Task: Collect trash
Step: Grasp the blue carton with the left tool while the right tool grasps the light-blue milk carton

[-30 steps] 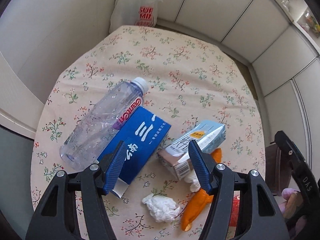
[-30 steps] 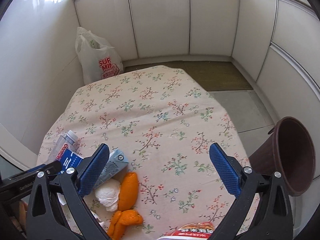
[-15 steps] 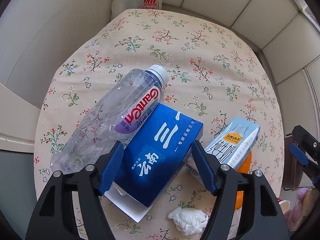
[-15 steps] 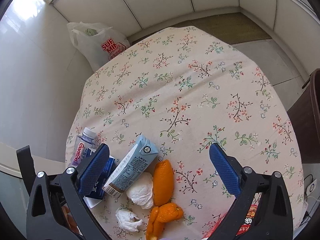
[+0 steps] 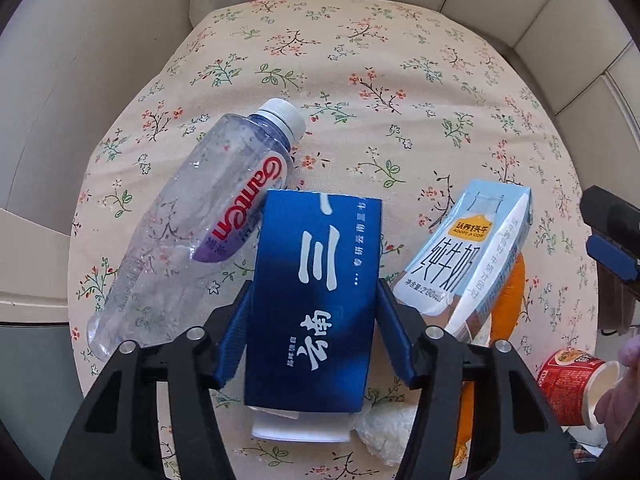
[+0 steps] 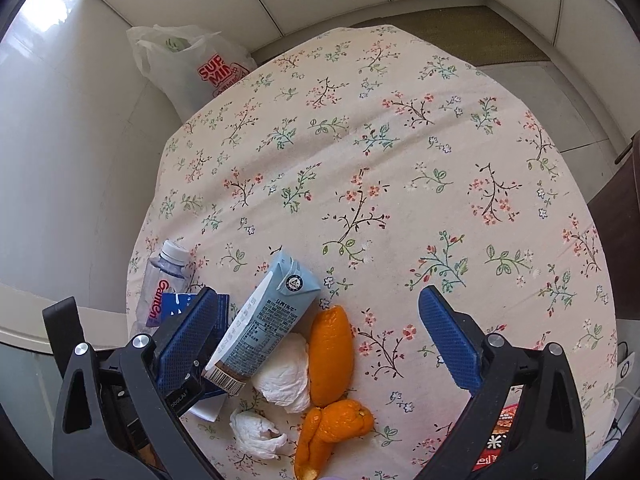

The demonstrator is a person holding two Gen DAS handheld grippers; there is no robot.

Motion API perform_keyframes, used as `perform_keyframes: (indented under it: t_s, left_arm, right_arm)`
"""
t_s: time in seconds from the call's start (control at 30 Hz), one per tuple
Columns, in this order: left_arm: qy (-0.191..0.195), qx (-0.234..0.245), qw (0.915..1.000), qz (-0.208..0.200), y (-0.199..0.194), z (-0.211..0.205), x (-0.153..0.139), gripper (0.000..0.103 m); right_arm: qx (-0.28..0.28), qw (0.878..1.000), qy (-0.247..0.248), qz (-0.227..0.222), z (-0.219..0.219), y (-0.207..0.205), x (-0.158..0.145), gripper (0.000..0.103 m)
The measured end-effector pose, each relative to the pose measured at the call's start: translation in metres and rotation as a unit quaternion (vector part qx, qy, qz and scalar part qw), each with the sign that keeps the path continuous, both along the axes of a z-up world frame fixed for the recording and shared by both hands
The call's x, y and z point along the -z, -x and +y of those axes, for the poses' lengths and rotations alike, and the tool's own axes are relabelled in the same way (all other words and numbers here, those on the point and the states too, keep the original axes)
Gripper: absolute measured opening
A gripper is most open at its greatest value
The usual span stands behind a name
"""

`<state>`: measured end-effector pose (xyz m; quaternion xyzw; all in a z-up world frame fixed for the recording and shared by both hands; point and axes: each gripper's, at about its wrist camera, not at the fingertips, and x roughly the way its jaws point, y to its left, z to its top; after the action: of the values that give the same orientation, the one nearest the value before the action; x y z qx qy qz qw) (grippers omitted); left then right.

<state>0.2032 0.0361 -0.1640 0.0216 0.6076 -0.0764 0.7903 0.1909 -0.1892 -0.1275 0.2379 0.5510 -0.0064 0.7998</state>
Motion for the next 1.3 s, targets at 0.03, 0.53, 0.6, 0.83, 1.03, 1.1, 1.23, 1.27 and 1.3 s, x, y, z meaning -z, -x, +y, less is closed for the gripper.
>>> perform_keyframes:
  t_s: [0.03, 0.53, 0.6, 0.83, 1.03, 1.1, 1.23, 1.27, 1.3]
  left_arm:
    - [-0.003, 0.002, 1.0000, -0.006, 0.003, -0.002, -0.003, 0.055]
    - [0.143, -0.125, 0.9675, -0.167, 0.036, 0.069, -0.133, 0.055]
    - [0.149, -0.128, 0.9657, -0.170, 0.037, 0.071, -0.136, 0.055]
    - [0.142, -0.125, 0.9696, -0.155, 0.035, 0.070, -0.128, 0.055]
    - [0.137, -0.126, 0.9706, -0.153, 0.034, 0.071, -0.124, 0.055]
    - [0.139, -0.133, 0.9693, -0.153, 0.034, 0.074, -0.123, 0.055]
    - [0.145, -0.144, 0.9661, -0.158, 0.036, 0.077, -0.123, 0.055]
    - [0.146, -0.146, 0.9654, -0.160, 0.036, 0.077, -0.124, 0.055]
    - [0.148, -0.147, 0.9646, -0.162, 0.037, 0.077, -0.125, 0.055]
  right_arm:
    - [0.000, 1.000, -0.003, 0.003, 0.001, -0.001, 0.002, 0.096]
    - [-0.007, 0.996, -0.079, 0.039, 0.034, -0.022, 0.035, 0.087]
    - [-0.007, 0.997, -0.071, 0.036, 0.040, -0.025, 0.037, 0.080]
    - [-0.017, 0.997, -0.054, 0.046, 0.056, -0.034, 0.051, 0.048]
    - [-0.032, 0.998, -0.049, 0.019, 0.063, -0.034, 0.043, 0.035]
    - [-0.039, 0.998, -0.047, 0.010, 0.067, -0.034, 0.037, 0.033]
    - [-0.054, 0.998, -0.034, -0.023, 0.072, -0.031, 0.016, 0.032]
    - [-0.057, 0.997, -0.031, -0.033, 0.072, -0.029, 0.009, 0.031]
    - [-0.060, 0.997, -0.028, -0.042, 0.072, -0.027, 0.003, 0.031]
